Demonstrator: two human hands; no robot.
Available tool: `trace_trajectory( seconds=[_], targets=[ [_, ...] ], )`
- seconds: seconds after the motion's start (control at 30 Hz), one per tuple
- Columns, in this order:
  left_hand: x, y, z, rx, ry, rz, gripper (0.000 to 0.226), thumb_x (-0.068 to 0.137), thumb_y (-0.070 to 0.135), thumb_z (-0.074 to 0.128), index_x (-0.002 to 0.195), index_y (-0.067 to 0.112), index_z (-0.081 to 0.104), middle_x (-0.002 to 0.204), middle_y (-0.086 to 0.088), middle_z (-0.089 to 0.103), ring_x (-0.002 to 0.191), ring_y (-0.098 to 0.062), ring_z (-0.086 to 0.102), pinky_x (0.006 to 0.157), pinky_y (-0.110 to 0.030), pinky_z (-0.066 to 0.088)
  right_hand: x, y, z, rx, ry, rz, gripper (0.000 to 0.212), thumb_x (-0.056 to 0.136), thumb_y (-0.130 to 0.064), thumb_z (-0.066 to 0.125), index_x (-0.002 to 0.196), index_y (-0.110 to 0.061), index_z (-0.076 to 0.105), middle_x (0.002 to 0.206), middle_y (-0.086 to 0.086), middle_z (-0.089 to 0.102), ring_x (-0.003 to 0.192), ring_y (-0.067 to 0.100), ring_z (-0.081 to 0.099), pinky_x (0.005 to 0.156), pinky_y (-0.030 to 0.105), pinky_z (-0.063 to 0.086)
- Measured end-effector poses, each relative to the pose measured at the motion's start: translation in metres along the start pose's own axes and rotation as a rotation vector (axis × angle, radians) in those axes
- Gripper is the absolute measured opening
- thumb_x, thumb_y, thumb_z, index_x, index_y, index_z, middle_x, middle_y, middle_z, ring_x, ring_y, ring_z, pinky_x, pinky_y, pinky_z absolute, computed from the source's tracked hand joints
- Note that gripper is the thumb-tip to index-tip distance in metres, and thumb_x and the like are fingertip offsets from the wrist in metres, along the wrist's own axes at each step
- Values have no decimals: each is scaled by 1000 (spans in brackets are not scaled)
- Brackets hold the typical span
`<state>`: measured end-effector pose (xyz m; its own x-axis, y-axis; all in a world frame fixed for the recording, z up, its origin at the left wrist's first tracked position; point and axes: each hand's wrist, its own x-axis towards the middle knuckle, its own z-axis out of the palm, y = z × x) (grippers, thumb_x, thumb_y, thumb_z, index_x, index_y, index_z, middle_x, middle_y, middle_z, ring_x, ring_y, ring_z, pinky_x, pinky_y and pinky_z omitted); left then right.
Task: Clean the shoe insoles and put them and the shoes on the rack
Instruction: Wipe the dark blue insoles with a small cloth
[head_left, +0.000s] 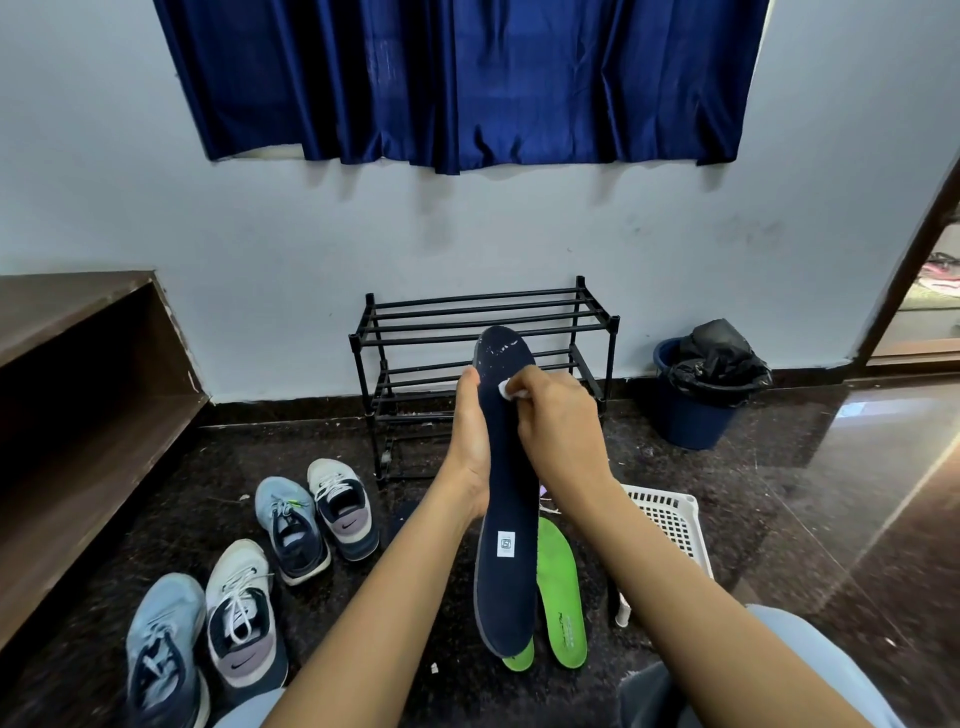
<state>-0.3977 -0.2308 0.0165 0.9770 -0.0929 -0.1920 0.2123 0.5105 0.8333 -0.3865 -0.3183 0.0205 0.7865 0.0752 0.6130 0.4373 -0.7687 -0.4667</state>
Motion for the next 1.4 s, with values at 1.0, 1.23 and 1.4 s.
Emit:
trace_trajectory(
  seconds=[1.0, 1.23, 1.4],
  targets=[
    [1, -4, 5, -46, -20, -23, 61, 94, 63, 34, 79, 17, 71, 77, -6, 64, 68, -18, 59, 62, -31, 42, 12, 10, -5, 42, 85, 56, 22, 81, 2, 55, 91, -11, 71, 87, 6, 72, 86, 28, 63, 76, 34, 49],
    [0, -1, -4, 19, 19, 16, 64, 95, 62, 30, 80, 19, 74, 79, -4, 72, 74, -19, 67, 71, -32, 50, -7, -4, 5, 12, 1, -66, 25, 80, 2, 55, 93, -10, 71, 86, 8, 70, 86, 28, 60, 74, 33, 46],
    [-1, -1, -3, 15, 26, 15, 64, 95, 63, 28, 85, 19, 74, 81, -5, 71, 75, -20, 66, 68, -31, 50, 0, 2, 6, 24, 2, -57, 25, 80, 1, 55, 93, -12, 72, 87, 6, 71, 87, 27, 62, 75, 33, 48]
  ],
)
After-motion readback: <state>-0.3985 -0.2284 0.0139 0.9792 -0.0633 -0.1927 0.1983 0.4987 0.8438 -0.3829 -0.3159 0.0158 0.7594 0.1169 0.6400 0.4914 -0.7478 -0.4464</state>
